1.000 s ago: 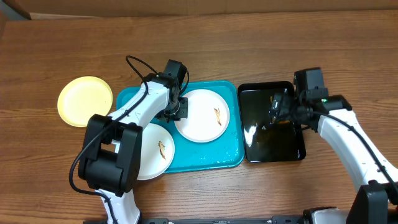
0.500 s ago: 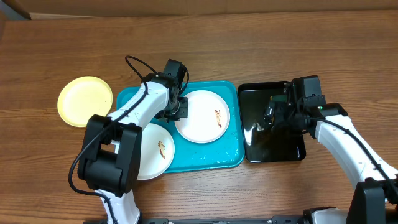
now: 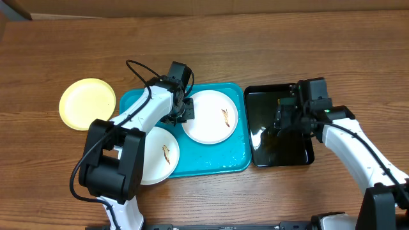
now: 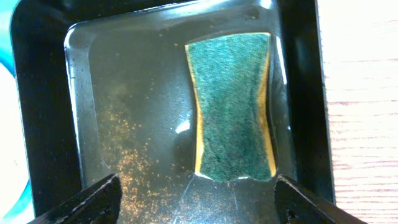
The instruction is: Clean dirty plates on tray and stack at the side
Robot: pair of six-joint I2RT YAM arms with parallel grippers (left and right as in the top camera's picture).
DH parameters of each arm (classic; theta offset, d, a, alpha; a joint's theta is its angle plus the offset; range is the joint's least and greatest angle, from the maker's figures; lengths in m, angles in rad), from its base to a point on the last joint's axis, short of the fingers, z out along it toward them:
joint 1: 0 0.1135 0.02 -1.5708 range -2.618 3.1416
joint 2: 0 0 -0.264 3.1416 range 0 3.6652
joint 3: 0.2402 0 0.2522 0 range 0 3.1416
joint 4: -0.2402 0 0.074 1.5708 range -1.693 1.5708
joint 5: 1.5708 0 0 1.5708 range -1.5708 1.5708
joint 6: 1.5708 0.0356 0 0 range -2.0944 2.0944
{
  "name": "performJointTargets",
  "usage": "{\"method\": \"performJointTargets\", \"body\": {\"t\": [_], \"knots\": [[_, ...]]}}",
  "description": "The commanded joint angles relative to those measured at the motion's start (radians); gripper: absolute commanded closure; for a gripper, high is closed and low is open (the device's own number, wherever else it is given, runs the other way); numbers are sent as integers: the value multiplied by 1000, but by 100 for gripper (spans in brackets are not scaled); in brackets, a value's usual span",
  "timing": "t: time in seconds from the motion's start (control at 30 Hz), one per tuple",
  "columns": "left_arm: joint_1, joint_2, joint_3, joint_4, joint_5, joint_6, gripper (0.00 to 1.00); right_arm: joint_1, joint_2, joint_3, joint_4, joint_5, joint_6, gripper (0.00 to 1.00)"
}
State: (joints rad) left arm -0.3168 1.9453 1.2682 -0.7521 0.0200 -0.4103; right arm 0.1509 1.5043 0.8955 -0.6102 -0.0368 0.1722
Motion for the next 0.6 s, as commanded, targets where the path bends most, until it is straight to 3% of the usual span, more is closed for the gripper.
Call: {"method": "performJointTargets", "body": {"t": [0.0, 0.4, 0.57], "knots": [[-5, 18, -34, -2, -24, -32, 96, 37, -15, 3, 21, 84, -6, 22], [-5, 18, -34, -2, -24, -32, 91, 53, 145, 3, 142, 186, -5, 22], [-5, 18, -35, -2, -27, -32, 96, 53, 166, 3, 114, 186, -5, 30]]}}
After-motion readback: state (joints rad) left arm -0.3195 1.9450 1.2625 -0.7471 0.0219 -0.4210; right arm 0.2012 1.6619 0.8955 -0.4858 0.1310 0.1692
